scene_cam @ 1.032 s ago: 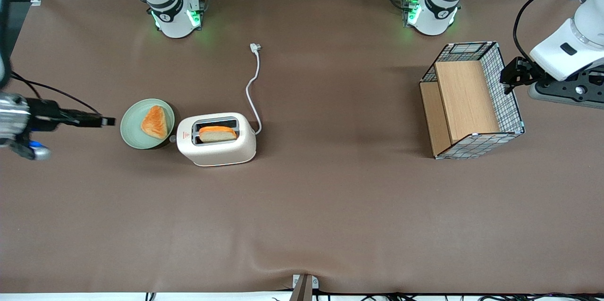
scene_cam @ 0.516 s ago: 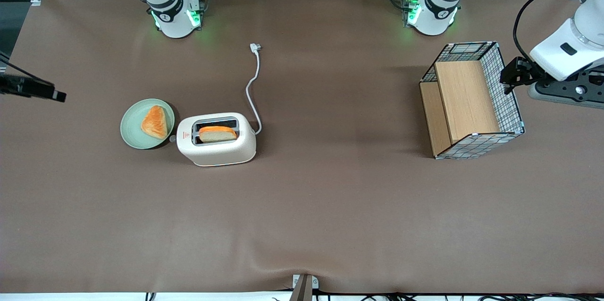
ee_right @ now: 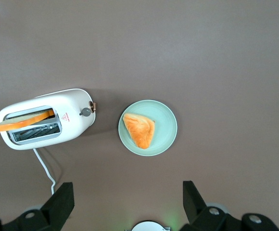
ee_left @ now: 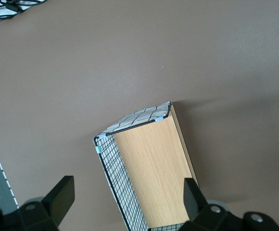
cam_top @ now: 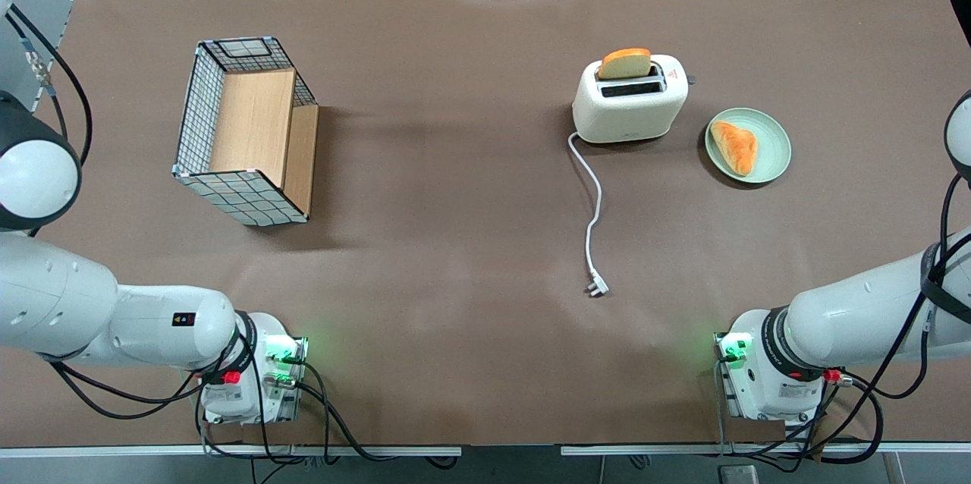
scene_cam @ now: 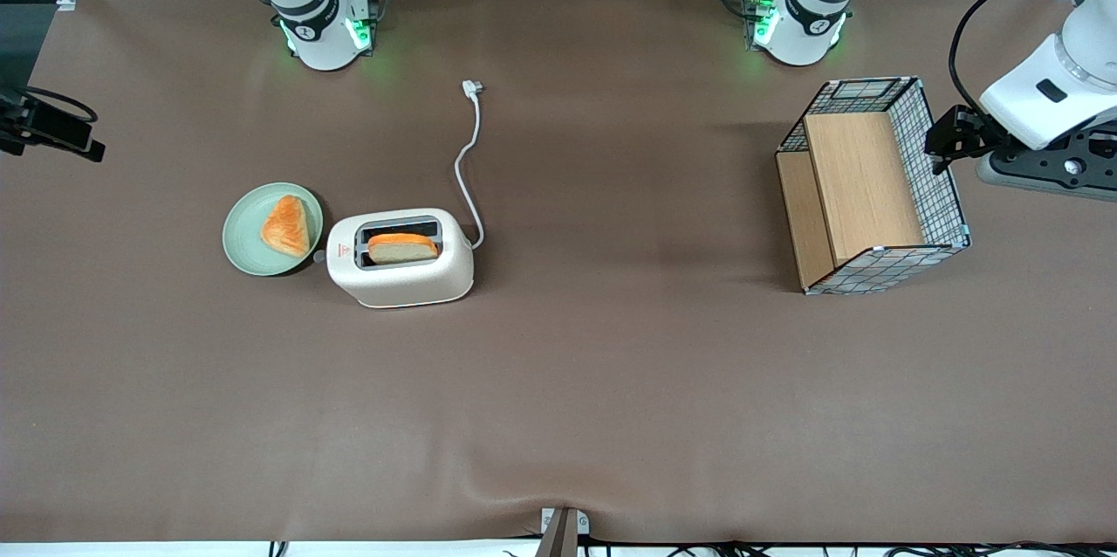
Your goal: Press toaster button with right arm
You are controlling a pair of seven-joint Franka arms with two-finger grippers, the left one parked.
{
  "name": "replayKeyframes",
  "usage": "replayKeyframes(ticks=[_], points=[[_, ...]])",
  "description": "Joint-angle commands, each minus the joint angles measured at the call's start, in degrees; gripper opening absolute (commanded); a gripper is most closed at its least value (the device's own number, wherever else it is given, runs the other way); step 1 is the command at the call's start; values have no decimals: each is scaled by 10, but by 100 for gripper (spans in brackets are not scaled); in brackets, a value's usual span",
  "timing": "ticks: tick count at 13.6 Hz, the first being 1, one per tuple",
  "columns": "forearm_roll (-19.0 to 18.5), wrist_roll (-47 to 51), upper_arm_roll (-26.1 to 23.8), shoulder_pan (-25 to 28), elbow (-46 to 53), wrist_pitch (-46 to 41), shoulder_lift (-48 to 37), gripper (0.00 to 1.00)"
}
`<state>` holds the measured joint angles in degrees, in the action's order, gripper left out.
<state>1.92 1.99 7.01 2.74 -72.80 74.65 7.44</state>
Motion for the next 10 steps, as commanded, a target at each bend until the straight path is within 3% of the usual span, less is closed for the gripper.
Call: replayKeyframes(ticks=[1,6,10], points=[[-11,6,-9,0,-10,1,-13,100],[-11,5,-9,-1,-115,92,-66,100],[-11,-1,-9,-1,-120,93,-71,100]])
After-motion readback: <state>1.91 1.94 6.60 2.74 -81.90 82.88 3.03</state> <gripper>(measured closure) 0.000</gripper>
